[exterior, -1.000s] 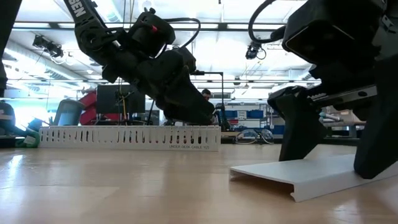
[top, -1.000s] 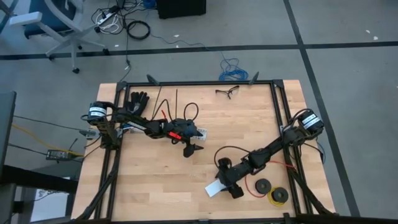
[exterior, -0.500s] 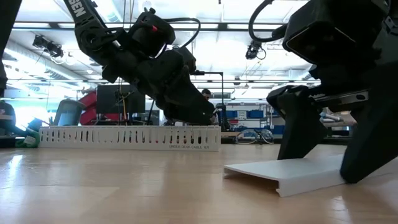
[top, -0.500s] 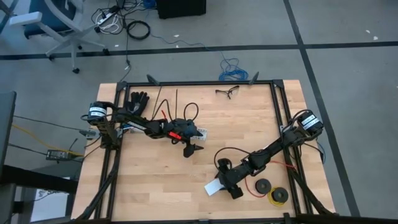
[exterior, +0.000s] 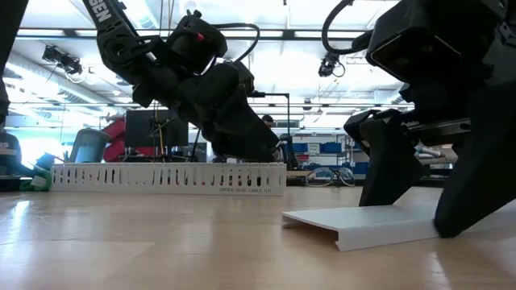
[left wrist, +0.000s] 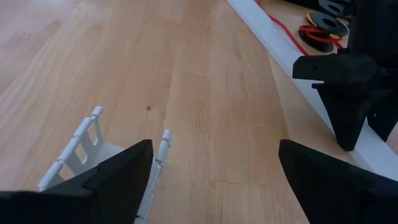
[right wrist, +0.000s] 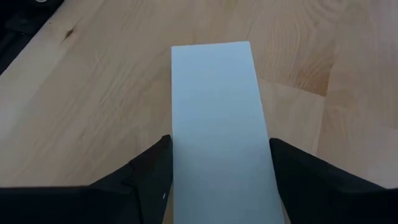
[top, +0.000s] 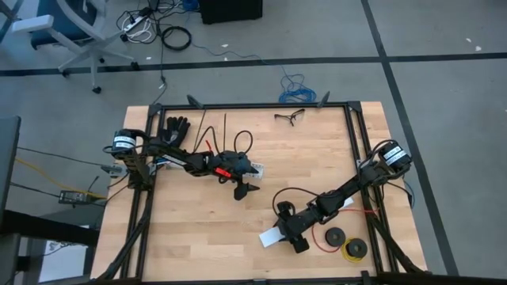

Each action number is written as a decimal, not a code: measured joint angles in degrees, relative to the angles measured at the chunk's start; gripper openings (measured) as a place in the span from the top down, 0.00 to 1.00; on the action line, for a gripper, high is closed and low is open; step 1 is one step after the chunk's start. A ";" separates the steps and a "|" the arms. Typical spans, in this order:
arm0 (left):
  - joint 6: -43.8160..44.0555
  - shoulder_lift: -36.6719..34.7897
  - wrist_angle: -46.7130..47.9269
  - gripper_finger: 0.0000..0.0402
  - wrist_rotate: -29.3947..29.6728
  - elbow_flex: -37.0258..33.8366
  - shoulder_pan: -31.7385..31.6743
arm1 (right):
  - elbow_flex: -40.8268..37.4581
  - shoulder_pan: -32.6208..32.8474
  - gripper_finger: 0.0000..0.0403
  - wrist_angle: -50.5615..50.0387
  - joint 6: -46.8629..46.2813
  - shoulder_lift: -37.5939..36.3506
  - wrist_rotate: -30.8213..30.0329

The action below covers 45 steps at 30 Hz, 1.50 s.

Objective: Ziptie cables
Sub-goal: Close the white cable duct

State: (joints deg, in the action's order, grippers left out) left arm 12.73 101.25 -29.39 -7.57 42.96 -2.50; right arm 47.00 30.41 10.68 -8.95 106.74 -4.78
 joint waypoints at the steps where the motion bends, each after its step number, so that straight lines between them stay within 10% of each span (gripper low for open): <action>1: -0.02 0.00 0.02 0.10 0.00 0.00 -0.02 | 0.00 0.00 0.39 0.00 0.15 -0.02 0.00; 45: -12.19 0.00 1.53 0.10 0.48 2.44 -3.06 | -0.28 -2.08 0.45 -7.77 -0.12 -7.59 -8.06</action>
State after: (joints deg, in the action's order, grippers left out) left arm 0.54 101.25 -27.85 -7.09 45.40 -5.56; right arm 46.72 28.34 2.91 -9.07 99.15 -12.84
